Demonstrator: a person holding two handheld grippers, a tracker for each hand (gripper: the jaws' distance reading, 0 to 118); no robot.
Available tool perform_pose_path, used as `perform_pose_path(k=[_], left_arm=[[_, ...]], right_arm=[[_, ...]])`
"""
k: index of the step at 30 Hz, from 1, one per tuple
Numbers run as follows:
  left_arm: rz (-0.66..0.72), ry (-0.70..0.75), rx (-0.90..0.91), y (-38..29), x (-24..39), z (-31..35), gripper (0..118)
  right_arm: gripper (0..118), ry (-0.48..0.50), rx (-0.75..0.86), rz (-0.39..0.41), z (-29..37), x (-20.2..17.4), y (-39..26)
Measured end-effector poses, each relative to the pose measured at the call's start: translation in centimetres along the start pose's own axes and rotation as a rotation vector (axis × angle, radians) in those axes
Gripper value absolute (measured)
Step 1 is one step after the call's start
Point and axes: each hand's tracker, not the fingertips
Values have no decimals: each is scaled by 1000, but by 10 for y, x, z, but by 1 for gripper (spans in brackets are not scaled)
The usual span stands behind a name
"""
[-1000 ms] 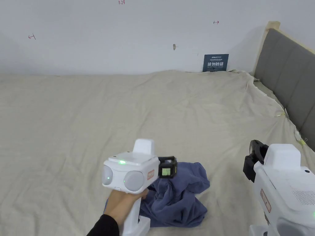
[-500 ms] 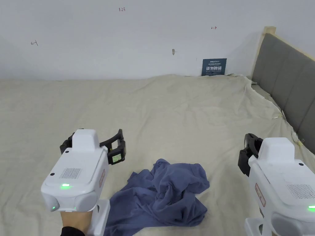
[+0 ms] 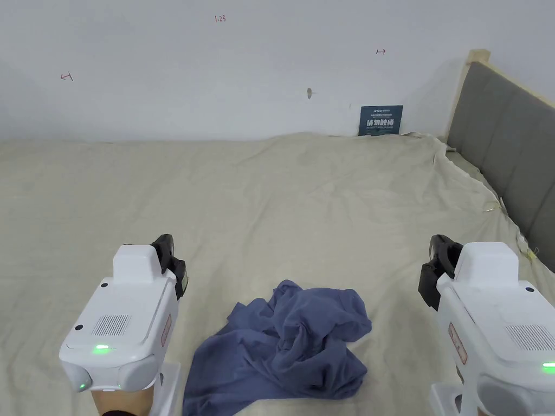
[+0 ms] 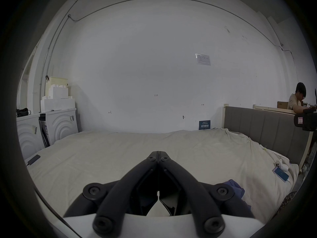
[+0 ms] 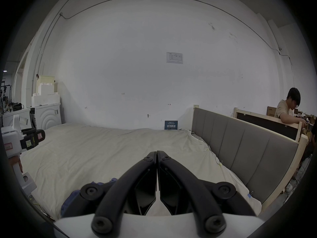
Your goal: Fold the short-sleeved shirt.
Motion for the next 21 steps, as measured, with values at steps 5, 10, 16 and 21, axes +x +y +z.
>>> perform_pose_path(k=[5, 10, 16, 21], left_arm=[[13, -66, -149, 0, 2, -10, 0], [71, -96, -378, -28, 3, -24, 0], [139, -105, -648, -79, 4, -28, 0], [189, -70, -801, -118, 2, -25, 9]], right_arm=[[0, 3, -2, -2, 0, -1, -1], [0, 5, -14, -5, -1, 0, -5], [0, 8, -32, 0, -4, 0, -11], [0, 10, -50, -2, -6, 0, -18]])
